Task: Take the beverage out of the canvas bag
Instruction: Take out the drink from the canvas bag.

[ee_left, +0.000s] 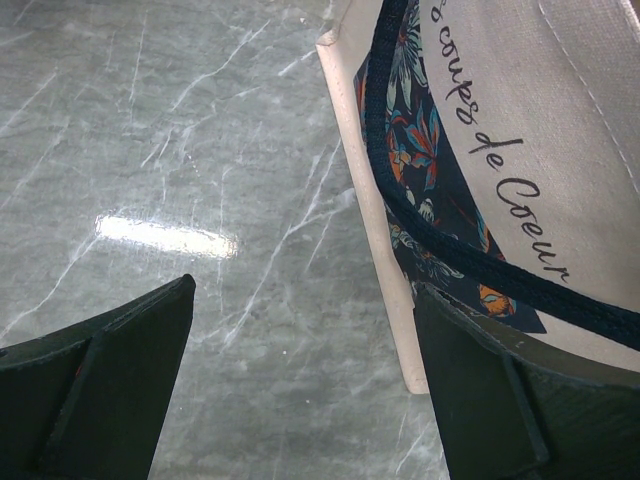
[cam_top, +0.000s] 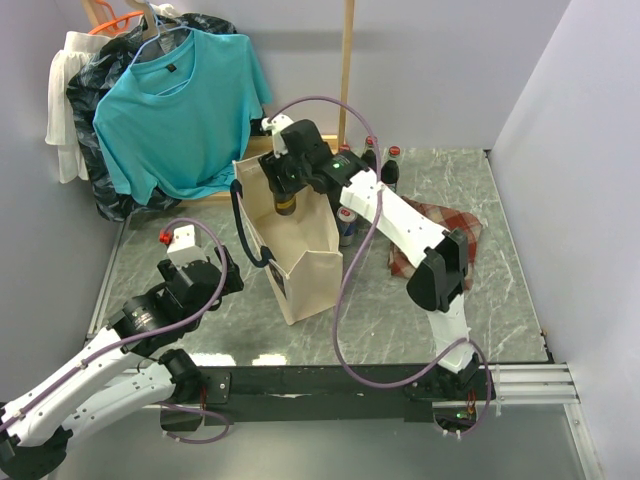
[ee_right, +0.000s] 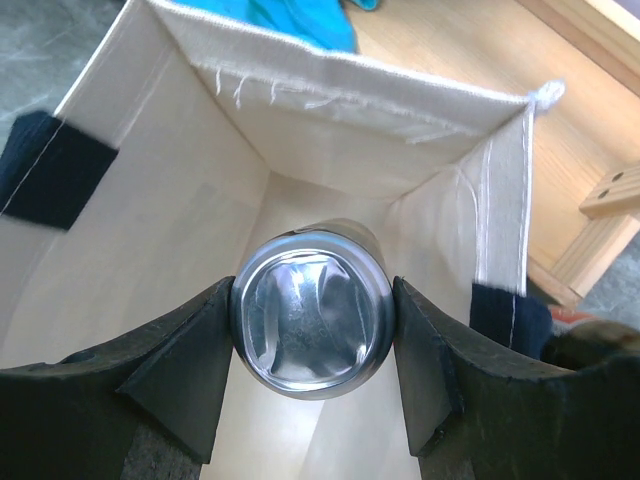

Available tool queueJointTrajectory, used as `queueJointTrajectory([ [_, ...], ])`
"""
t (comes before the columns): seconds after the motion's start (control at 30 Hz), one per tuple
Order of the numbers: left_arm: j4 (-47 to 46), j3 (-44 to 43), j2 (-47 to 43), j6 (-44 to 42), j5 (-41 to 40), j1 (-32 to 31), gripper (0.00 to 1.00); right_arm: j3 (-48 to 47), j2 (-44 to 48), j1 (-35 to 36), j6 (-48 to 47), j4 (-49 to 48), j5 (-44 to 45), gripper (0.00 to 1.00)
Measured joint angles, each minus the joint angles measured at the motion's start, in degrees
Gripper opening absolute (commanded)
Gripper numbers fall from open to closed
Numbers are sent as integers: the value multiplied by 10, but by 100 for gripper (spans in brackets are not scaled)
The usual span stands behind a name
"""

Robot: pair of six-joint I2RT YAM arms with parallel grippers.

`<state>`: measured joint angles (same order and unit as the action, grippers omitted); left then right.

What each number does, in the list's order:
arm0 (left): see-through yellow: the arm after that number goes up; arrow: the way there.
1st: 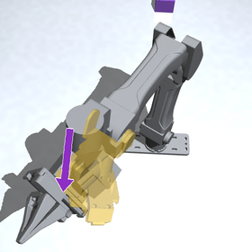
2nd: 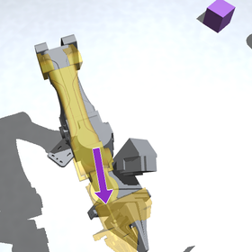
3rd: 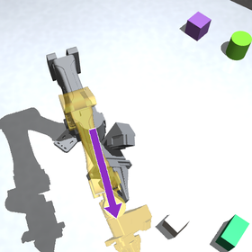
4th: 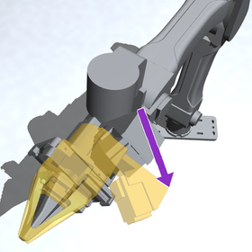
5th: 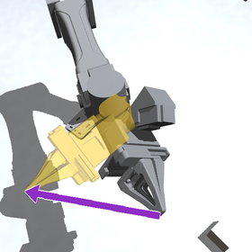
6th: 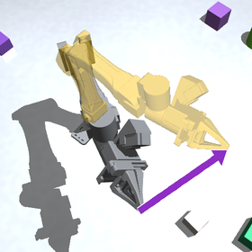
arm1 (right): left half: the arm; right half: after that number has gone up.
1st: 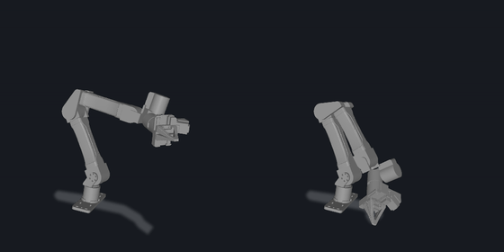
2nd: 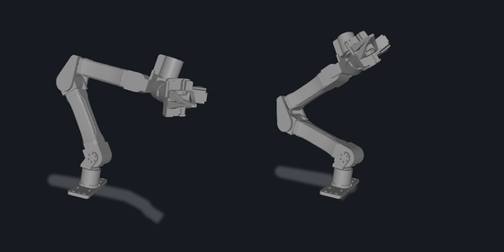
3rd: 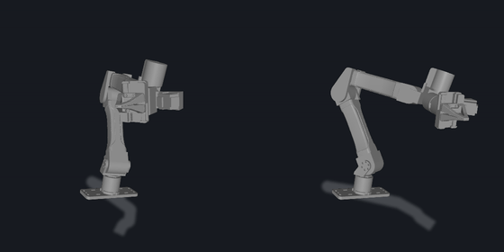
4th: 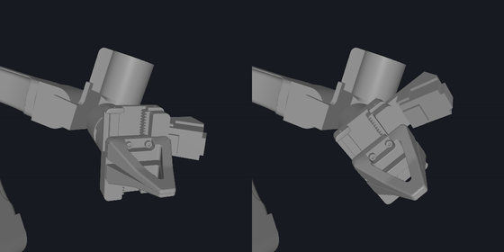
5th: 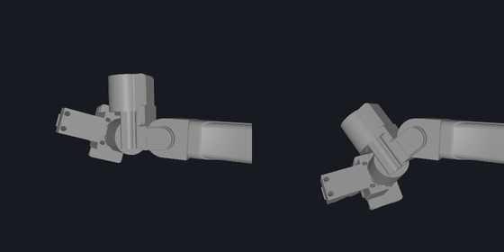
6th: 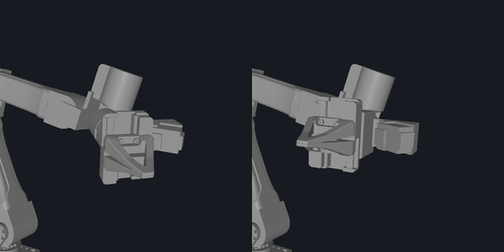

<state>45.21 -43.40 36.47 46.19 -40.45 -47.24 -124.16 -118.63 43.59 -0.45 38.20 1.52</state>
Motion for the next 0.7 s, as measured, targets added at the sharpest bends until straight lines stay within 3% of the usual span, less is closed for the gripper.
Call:
queueJointTrajectory([
  [0.7, 0, 0, -6, 0, -6, 0, 96, 27, 81, 30, 21, 36, -10, 0],
])
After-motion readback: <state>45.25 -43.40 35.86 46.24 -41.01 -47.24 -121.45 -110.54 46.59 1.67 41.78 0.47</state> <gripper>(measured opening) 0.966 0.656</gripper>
